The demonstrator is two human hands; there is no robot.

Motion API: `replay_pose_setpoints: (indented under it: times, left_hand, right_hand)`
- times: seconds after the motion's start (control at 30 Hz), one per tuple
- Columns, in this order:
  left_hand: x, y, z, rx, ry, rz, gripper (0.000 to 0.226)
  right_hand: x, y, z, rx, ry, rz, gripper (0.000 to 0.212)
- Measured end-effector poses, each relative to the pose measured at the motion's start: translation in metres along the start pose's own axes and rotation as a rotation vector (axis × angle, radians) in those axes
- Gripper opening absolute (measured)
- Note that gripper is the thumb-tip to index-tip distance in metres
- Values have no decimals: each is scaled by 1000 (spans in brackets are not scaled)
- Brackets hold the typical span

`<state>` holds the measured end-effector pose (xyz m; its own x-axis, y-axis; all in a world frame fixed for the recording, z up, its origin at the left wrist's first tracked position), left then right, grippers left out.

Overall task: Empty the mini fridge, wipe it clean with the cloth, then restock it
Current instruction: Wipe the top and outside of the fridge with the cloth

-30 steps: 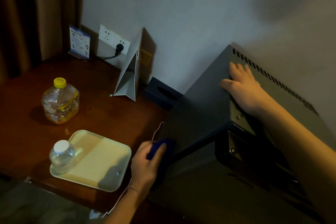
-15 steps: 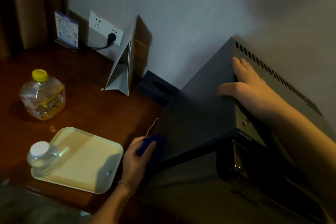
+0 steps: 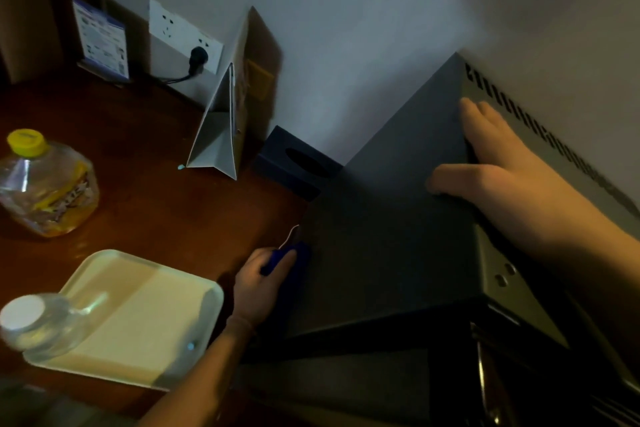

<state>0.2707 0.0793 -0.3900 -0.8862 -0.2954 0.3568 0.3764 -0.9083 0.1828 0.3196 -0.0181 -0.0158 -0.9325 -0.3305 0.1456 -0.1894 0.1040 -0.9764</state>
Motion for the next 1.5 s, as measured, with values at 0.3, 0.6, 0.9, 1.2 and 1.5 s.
replay_pose_setpoints:
  times: [0.3,0.6,0.9,1.2,1.5]
  left_hand:
    - [-108,49,45,-116,5,-10,33]
    - [-197,73,35,-165,-176,49,76]
    - [-160,75,66,-156,-73,-4,41]
    - [11,32,105,37,86,-80,35]
    - [123,13,161,129,226,-76,31]
  right_hand:
    - [1,4,1,33,-3,-45,108]
    - [-3,6,5,48,-1,-76,108]
    - [-3,6,2,54,-17,-84,105]
    - [-6,-1,7,70,-86,72,70]
    - [18,-1,12,48,-107,76,63]
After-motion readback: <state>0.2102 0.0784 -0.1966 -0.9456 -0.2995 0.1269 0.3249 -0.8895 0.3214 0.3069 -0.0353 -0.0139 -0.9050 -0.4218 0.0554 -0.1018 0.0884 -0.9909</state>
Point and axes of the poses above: each hand's wrist, its own x-axis away from the middle knuckle, its own y-axis out of the palm, z = x × y, the point moved 10 cm from there along -x, towards the middle knuckle, and after that the axes turned 5 degrees about -y, right-handed, at the moved point
